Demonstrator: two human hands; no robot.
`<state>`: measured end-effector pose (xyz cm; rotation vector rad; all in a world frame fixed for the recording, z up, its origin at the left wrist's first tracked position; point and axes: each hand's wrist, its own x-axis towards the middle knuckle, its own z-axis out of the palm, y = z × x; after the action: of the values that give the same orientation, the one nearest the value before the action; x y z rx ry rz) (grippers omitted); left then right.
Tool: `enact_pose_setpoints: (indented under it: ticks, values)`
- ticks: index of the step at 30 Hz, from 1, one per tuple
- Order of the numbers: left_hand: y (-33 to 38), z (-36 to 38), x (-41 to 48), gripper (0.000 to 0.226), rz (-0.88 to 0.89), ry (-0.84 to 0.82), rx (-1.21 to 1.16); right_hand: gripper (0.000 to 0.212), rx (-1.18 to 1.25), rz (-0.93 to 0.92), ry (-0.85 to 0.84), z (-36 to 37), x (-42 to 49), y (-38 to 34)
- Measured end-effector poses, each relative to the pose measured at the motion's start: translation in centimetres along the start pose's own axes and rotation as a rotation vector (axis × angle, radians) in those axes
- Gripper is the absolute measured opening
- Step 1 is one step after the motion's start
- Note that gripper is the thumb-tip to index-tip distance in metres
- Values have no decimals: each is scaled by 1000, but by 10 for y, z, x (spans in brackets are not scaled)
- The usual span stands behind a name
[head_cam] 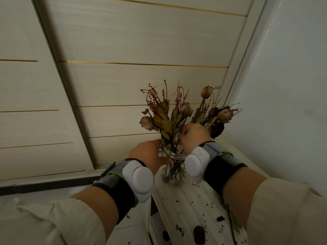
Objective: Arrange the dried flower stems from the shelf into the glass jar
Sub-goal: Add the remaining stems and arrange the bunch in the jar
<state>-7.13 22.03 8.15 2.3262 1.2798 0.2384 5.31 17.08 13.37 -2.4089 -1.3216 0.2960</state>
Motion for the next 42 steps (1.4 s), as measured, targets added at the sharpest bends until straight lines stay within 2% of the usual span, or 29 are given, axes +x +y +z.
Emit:
enact_pose_setpoints:
  ticks: [6, 12, 18, 24, 28, 32, 42]
  values:
    - [1, 0, -1, 58, -8, -15, 0, 27, -3, 50, -37, -1, 6, 1]
    - [5, -2, -4, 56, -15, 5, 3, 27, -24, 36, 156, 3, -7, 2]
    - [11, -7, -9, 57, -28, -17, 11, 28, 52, -46, 95, 0, -19, 11]
    - [15, -11, -14, 60, -56, -13, 15, 25, 243, -68, 69, -3, -31, 15]
    - [25, -14, -25, 54, -53, 13, 11, 24, 341, -79, 85, -9, -42, 20]
    - [36, -19, -38, 68, -72, 8, 57, 23, 350, -90, 92, -21, -56, 29]
    - [86, -15, -79, 65, -100, 28, 89, 25, 338, 67, 108, -57, -99, 99]
